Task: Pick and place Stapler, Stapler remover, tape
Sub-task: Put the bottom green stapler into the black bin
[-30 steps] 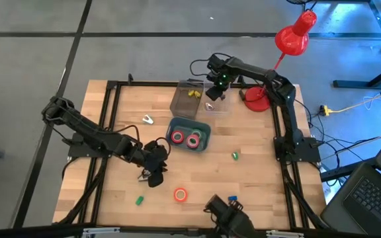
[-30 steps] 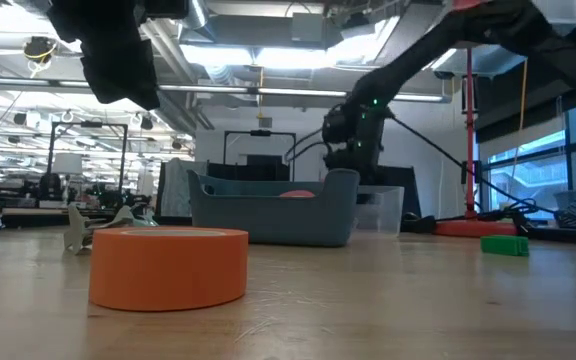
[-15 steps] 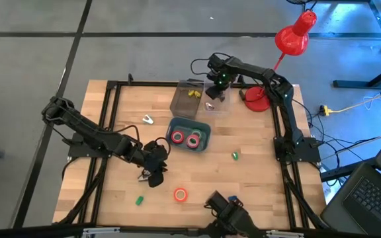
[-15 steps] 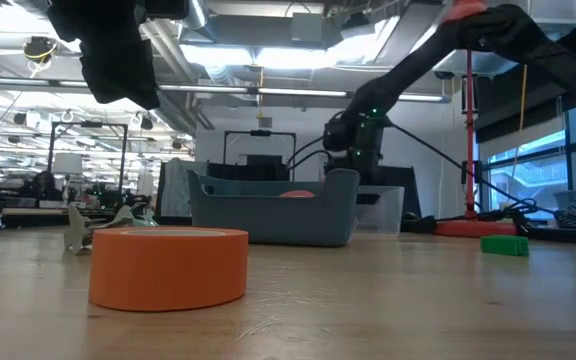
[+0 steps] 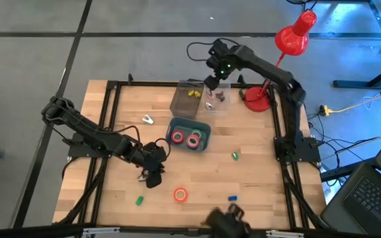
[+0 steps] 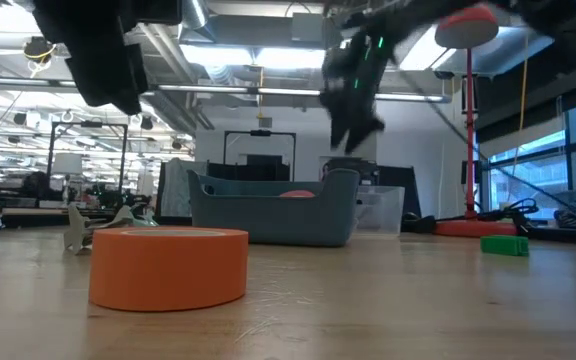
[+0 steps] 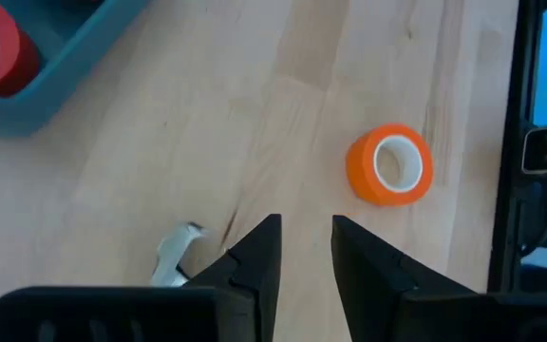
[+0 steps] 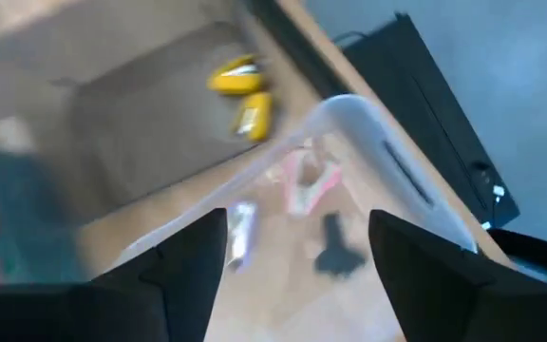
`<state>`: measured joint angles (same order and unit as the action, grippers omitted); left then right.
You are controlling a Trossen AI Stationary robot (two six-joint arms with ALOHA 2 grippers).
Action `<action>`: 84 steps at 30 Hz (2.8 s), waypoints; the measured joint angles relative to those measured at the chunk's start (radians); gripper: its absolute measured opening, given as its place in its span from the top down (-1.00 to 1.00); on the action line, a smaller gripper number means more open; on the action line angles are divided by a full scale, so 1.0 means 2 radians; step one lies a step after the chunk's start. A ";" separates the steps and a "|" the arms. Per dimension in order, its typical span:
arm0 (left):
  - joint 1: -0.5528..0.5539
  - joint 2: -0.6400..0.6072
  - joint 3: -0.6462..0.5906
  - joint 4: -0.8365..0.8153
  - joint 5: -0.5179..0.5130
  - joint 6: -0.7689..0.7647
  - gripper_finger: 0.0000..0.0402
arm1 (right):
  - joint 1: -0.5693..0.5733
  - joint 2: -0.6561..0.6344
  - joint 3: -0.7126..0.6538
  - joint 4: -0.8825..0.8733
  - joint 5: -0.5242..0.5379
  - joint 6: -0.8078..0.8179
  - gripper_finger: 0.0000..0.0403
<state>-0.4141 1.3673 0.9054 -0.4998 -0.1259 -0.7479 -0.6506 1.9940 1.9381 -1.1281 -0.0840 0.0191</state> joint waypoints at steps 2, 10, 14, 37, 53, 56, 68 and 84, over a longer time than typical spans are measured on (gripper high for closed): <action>0.000 -0.003 0.000 -0.010 0.000 0.000 0.57 | 0.026 -0.038 0.000 -0.019 0.006 0.007 -0.23; 0.000 -0.029 0.000 -0.069 0.000 0.018 0.57 | 0.167 -0.146 0.000 -0.091 0.033 0.092 -0.14; -0.001 -0.046 0.000 -0.115 0.025 0.013 0.56 | 0.256 -0.170 0.000 -0.135 0.092 0.158 -0.14; -0.306 -0.047 0.000 -0.103 -0.131 -0.570 0.58 | 0.515 -0.176 -0.007 -0.220 0.290 0.458 -0.14; -0.260 0.098 0.000 -0.008 -0.015 -0.585 0.41 | 0.518 -0.176 -0.007 -0.216 0.296 0.444 -0.14; -0.248 0.105 0.000 -0.009 -0.015 -0.572 0.32 | 0.519 -0.176 -0.007 -0.216 0.296 0.443 -0.14; -0.226 0.161 0.001 -0.009 0.038 -0.549 0.04 | 0.520 -0.176 -0.007 -0.222 0.295 0.430 -0.14; -0.223 0.166 0.000 0.030 0.045 -0.529 0.68 | 0.520 -0.176 -0.007 -0.222 0.321 0.426 -0.14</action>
<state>-0.8594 1.6997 0.9047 -0.4391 -0.0353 -1.8064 0.3894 1.6428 1.9244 -1.5712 0.5575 0.8714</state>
